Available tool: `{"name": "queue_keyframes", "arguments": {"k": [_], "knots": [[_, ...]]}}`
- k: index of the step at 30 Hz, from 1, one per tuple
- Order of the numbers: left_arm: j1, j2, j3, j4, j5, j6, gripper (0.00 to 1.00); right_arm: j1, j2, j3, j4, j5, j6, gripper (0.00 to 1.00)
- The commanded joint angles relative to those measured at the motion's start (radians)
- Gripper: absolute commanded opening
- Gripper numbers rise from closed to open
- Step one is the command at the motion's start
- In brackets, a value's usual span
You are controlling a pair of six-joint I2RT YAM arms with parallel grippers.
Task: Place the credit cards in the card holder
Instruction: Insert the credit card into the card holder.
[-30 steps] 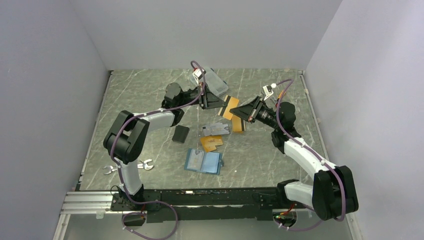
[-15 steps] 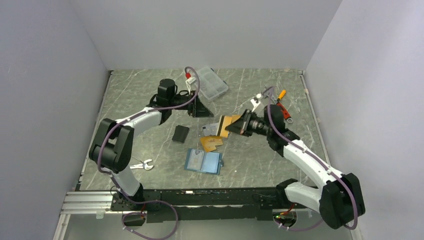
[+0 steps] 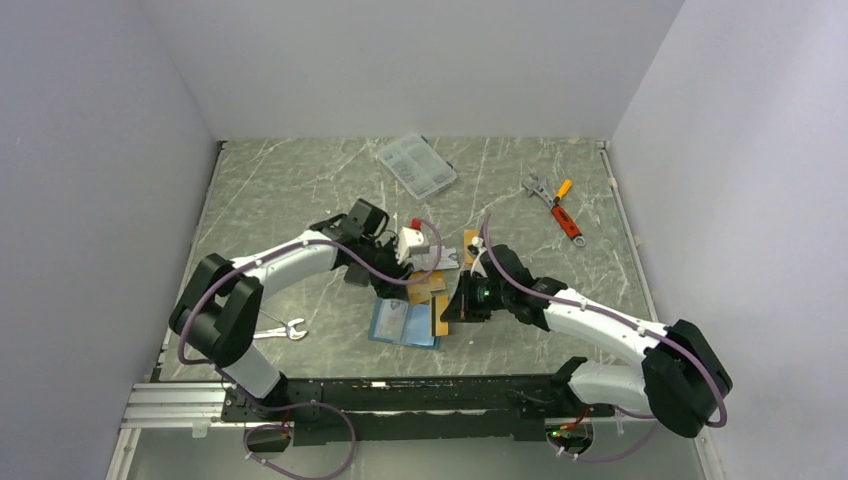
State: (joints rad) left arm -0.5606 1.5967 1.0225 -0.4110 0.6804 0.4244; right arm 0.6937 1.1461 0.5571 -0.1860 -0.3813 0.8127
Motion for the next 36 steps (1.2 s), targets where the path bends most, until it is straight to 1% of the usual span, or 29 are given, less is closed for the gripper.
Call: {"name": "queue_keyframes", "arguments": {"k": [1,7,11,13,17,19,21,23,31,36], "knots": [[-0.056,0.022,-0.02,-0.072,-0.162,0.208,0.59,0.03,0.034,0.022,-0.036,0.084,-0.008,0.0],[-0.085,0.065,0.008,-0.101,-0.231,0.261,0.58,0.036,0.025,-0.009,-0.044,0.131,0.0,0.0],[-0.12,0.082,-0.012,-0.1,-0.296,0.301,0.57,0.034,0.012,-0.036,-0.036,0.128,-0.002,0.0],[-0.139,0.099,-0.011,-0.12,-0.306,0.322,0.56,0.036,0.009,-0.045,-0.034,0.124,-0.005,0.0],[-0.18,0.128,-0.012,-0.168,-0.318,0.357,0.52,0.034,0.001,-0.058,-0.029,0.119,-0.011,0.0],[-0.204,0.133,-0.019,-0.182,-0.323,0.368,0.47,0.035,-0.006,-0.069,-0.022,0.111,-0.015,0.0],[-0.221,0.129,-0.027,-0.184,-0.329,0.368,0.42,0.035,-0.017,-0.079,-0.018,0.099,-0.024,0.0],[-0.236,0.12,-0.033,-0.187,-0.327,0.359,0.39,0.035,-0.029,-0.086,-0.024,0.088,-0.035,0.0],[-0.282,0.066,-0.075,-0.241,-0.318,0.326,0.38,0.033,-0.132,-0.094,-0.083,0.074,-0.058,0.0],[-0.286,0.039,-0.084,-0.276,-0.332,0.297,0.37,0.034,-0.11,-0.08,-0.058,0.013,-0.07,0.0]]}}
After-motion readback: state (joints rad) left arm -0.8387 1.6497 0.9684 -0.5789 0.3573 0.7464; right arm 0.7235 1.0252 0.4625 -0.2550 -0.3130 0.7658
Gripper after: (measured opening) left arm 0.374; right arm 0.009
